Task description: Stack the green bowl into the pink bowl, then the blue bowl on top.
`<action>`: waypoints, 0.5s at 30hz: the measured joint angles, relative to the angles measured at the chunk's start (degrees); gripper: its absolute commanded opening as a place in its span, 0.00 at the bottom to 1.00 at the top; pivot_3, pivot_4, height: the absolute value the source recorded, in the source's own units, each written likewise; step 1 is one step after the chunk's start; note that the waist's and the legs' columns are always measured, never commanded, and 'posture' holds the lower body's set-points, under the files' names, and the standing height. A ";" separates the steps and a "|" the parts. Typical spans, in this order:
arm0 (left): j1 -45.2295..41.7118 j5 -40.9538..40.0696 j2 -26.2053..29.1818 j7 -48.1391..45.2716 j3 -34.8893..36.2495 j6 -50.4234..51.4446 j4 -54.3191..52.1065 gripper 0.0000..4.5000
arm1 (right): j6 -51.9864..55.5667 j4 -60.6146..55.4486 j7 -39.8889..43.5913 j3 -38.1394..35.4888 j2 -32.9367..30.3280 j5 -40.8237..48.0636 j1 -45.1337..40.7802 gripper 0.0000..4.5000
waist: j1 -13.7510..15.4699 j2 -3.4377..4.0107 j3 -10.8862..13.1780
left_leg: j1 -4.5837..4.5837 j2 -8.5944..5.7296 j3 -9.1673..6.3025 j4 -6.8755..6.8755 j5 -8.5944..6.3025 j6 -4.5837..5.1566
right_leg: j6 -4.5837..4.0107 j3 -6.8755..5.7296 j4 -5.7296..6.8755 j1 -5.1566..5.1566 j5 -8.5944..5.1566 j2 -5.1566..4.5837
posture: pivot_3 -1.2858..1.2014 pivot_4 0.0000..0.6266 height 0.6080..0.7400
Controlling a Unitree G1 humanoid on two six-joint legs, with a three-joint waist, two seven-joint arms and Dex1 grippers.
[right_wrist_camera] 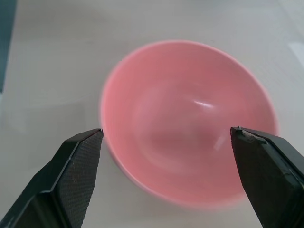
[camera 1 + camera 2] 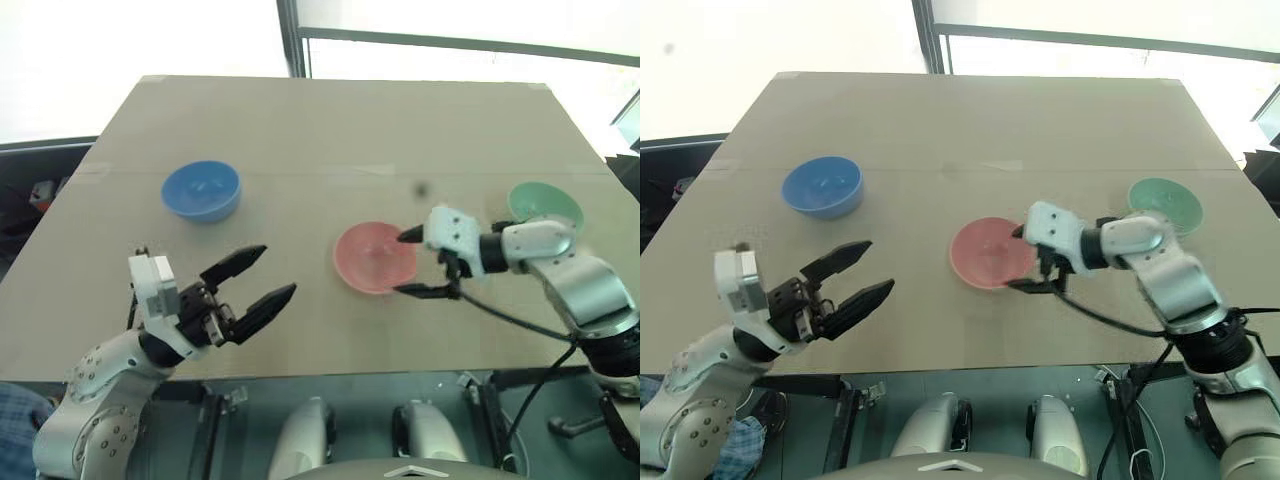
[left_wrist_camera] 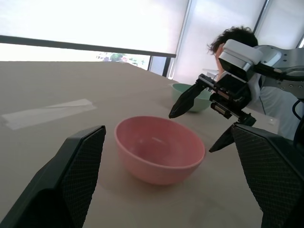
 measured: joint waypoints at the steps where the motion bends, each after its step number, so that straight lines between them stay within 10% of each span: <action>1: -1.48 0.13 0.02 0.59 -1.04 0.28 -0.12 1.00 | 0.52 2.30 -1.08 -2.54 -0.06 0.96 -0.03 1.00 | 0.00 0.00 0.00 | 0.01 0.00 0.01 0.00 0.00 0.00 | 0.00 0.01 0.00 0.02 0.00 0.00 | 0.52 0.24 1.00; 15: -10.33 1.02 -2.11 3.94 -12.07 3.67 -0.62 1.00 | -13.59 31.31 -15.03 -12.28 -4.42 -5.56 1.72 1.00 | 0.43 0.06 0.03 | 0.00 -0.01 0.12 -0.02 -0.02 0.06 | 0.17 0.09 -0.09 0.03 0.08 0.15 | 0.52 0.24 1.00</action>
